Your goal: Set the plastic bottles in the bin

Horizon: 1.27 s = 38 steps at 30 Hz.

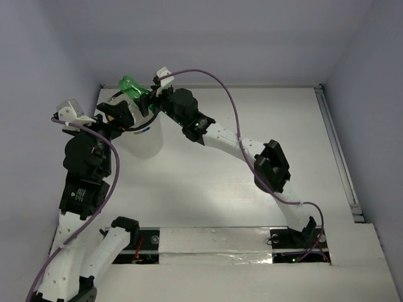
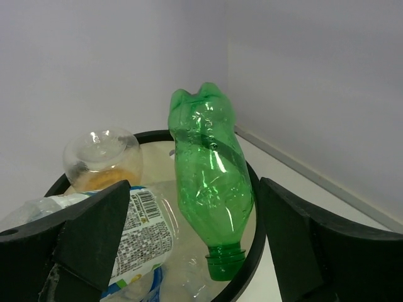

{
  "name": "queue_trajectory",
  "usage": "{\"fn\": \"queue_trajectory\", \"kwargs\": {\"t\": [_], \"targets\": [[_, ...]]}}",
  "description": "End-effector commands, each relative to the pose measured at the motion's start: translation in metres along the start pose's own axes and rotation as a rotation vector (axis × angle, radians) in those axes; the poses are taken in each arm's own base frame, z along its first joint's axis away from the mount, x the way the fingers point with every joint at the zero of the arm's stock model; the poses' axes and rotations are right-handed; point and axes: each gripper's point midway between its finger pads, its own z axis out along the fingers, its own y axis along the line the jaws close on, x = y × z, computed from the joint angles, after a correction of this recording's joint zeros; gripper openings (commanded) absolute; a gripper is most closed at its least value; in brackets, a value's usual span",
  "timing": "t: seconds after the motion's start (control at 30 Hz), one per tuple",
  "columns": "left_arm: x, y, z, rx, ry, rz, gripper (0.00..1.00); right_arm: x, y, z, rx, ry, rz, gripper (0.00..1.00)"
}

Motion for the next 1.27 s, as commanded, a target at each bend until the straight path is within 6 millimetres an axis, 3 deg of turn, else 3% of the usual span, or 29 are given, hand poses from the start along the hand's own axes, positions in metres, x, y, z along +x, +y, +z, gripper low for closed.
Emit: {"fn": "queue_trajectory", "kwargs": {"t": [0.0,0.13,0.17,0.27,0.3,0.33,0.4,0.5,0.53,0.57,0.63,0.67,0.73,0.77,0.8,0.83,0.87,0.9,0.93,1.0,1.03,1.13,1.23], "targets": [[-0.019,-0.008,-0.007,0.034,-0.047,-0.027,0.99,-0.056,0.013,-0.011,-0.027,-0.081,0.041,0.88],[-0.023,-0.011,-0.011,0.05,-0.052,-0.029,0.99,-0.066,0.011,-0.02,-0.013,-0.109,0.066,0.88],[-0.024,-0.012,-0.011,0.055,-0.048,-0.028,0.99,-0.085,0.011,-0.026,-0.016,-0.149,0.076,0.87],[-0.029,-0.019,-0.013,0.081,-0.044,-0.03,0.99,-0.096,0.013,-0.041,-0.021,-0.164,0.104,0.88],[-0.03,-0.021,-0.014,0.089,-0.042,-0.031,0.99,-0.13,0.013,-0.054,-0.024,-0.231,0.114,0.88],[-0.033,-0.026,-0.018,0.122,-0.043,-0.034,0.99,-0.121,0.011,-0.062,-0.013,-0.213,0.125,0.88],[-0.038,-0.034,-0.024,0.169,-0.053,-0.038,0.99,-0.14,0.007,-0.08,0.001,-0.251,0.137,0.85],[-0.038,-0.041,-0.032,0.22,-0.038,-0.036,0.99,-0.163,-0.002,-0.125,0.042,-0.286,0.173,0.68],[-0.037,-0.043,-0.033,0.231,-0.031,-0.036,0.99,-0.165,-0.007,-0.137,0.069,-0.284,0.202,0.42],[-0.034,-0.042,-0.035,0.23,-0.015,-0.036,0.99,-0.174,-0.01,-0.165,0.081,-0.293,0.225,0.28],[-0.034,-0.043,-0.04,0.243,-0.008,-0.038,0.99,-0.176,-0.016,-0.195,0.112,-0.288,0.292,0.0],[-0.031,-0.041,-0.041,0.239,0.003,-0.034,0.99,-0.175,-0.019,-0.226,0.121,-0.279,0.307,0.0],[-0.031,-0.038,-0.048,0.246,-0.001,-0.038,0.99,-0.172,-0.028,-0.258,0.166,-0.275,0.345,0.0],[-0.028,-0.036,-0.051,0.242,0.007,-0.035,0.99,-0.194,-0.032,-0.291,0.174,-0.325,0.367,0.0],[-0.027,-0.032,-0.056,0.24,0.003,-0.03,0.99,-0.16,-0.041,-0.305,0.237,-0.241,0.377,0.01],[-0.026,-0.029,-0.058,0.235,0.007,-0.026,0.99,-0.155,-0.045,-0.32,0.26,-0.227,0.386,0.04],[-0.022,-0.027,-0.06,0.228,0.017,-0.021,0.99,-0.151,-0.05,-0.336,0.288,-0.219,0.393,0.1],[-0.019,-0.022,-0.064,0.217,0.026,-0.018,0.99,-0.154,-0.055,-0.365,0.311,-0.22,0.401,0.17],[-0.014,-0.017,-0.064,0.203,0.035,-0.012,0.99,-0.135,-0.066,-0.379,0.378,-0.194,0.416,0.36],[-0.007,-0.011,-0.067,0.185,0.054,-0.006,0.99,-0.129,-0.075,-0.412,0.43,-0.187,0.439,0.54],[0.001,-0.008,-0.066,0.178,0.075,-0.01,0.99,-0.118,-0.08,-0.421,0.463,-0.178,0.45,0.63],[0.014,-0.009,-0.065,0.191,0.108,-0.018,0.99,-0.108,-0.086,-0.439,0.492,-0.177,0.465,0.64],[0.023,-0.008,-0.059,0.175,0.142,-0.023,0.99,-0.107,-0.085,-0.442,0.489,-0.172,0.465,0.64]]}}
